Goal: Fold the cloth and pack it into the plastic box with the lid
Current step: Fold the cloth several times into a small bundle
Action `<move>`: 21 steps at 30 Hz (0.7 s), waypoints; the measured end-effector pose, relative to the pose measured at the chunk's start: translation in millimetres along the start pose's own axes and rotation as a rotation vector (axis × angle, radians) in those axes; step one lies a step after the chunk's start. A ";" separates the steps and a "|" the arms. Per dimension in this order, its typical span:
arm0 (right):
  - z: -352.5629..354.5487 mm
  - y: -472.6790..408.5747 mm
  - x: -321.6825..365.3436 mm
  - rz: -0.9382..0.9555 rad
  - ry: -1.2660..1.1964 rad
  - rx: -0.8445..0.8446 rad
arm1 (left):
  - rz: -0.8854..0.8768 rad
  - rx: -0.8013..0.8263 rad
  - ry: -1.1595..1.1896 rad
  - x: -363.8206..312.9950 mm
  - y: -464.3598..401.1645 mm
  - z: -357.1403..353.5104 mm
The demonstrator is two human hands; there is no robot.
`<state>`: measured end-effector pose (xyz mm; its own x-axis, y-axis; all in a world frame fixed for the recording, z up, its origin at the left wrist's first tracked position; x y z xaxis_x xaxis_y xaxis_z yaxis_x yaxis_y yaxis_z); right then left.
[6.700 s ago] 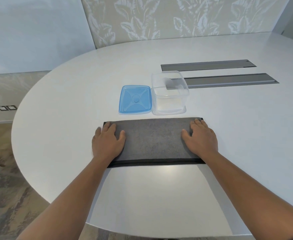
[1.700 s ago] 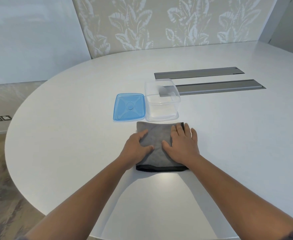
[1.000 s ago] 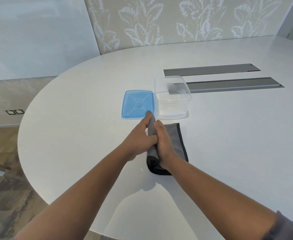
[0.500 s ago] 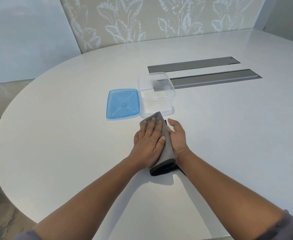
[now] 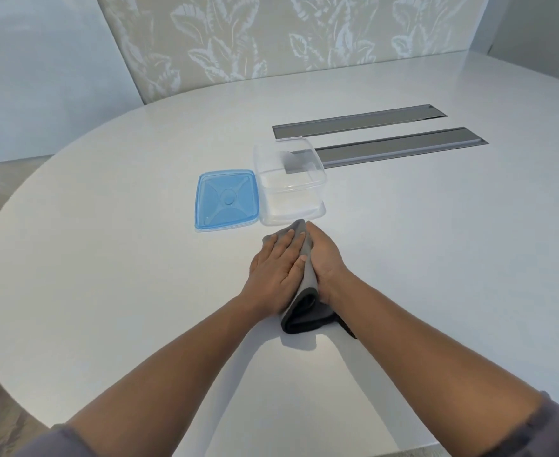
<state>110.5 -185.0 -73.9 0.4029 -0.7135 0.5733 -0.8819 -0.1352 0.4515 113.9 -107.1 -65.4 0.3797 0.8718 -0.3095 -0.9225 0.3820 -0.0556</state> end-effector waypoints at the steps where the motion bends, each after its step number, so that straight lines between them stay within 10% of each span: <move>1: -4.1 2.2 4.8 0.002 0.103 0.002 | -0.003 0.000 0.002 0.9 0.7 -0.1; 7: 12.9 4.8 54.2 0.146 0.754 -0.209 | -0.001 0.020 -0.044 -0.6 5.6 -3.8; 21: 47.0 5.0 53.7 0.108 0.385 -0.162 | 0.027 0.136 -0.228 -14.3 -7.0 -2.7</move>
<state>116.2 -256.3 -73.0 0.3997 -0.4052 0.8222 -0.8863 0.0580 0.4594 114.7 -123.1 -63.1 0.3750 0.9230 -0.0864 -0.9206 0.3818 0.0827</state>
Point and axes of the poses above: each hand's wrist, its own y-axis away from the middle knuckle, its own z-axis out of the back of the hand, x = y × z, the point moved 9 cm from there along -y, towards the middle knuckle, and after that the axes turned 11 degrees about -y, right-handed, at the moved point
